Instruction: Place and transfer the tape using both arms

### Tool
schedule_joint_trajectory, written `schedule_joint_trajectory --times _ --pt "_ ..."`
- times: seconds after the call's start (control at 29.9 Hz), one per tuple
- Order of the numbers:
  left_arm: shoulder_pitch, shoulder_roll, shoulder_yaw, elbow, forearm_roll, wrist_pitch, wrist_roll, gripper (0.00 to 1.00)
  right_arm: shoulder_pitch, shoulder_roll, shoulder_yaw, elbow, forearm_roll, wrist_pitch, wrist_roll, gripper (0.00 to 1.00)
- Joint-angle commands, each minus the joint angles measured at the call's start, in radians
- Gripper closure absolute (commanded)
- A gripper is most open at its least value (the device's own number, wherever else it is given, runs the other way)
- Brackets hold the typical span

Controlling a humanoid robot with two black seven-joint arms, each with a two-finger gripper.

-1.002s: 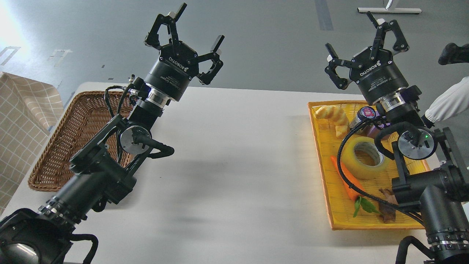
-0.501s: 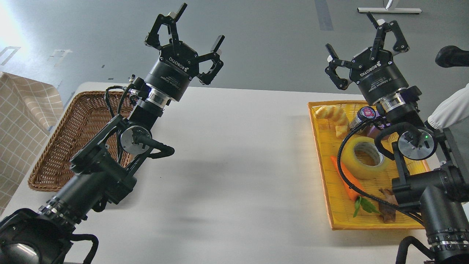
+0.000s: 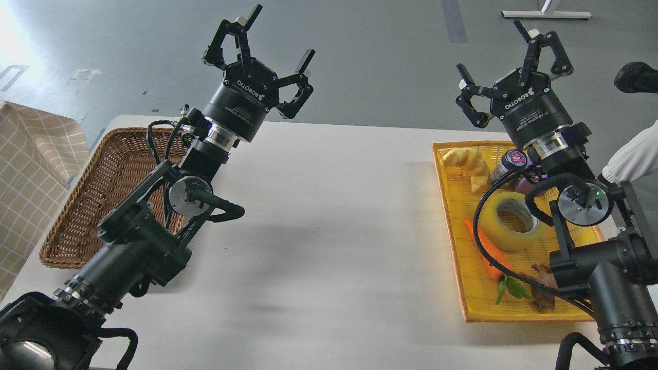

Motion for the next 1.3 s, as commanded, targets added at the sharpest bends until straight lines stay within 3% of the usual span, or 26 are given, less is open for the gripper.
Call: schedule_joint_trajectory --times 0.0,1.27 --pt "0.000 0.000 0.000 0.000 -0.002 0.000 0.000 0.02 0.000 0.000 0.000 0.000 0.000 0.000 0.000 0.00" --pt "-0.003 0.008 0.000 0.000 0.000 0.000 0.000 0.02 0.012 -0.024 -0.020 0.006 -0.002 0.000 0.002 0.00"
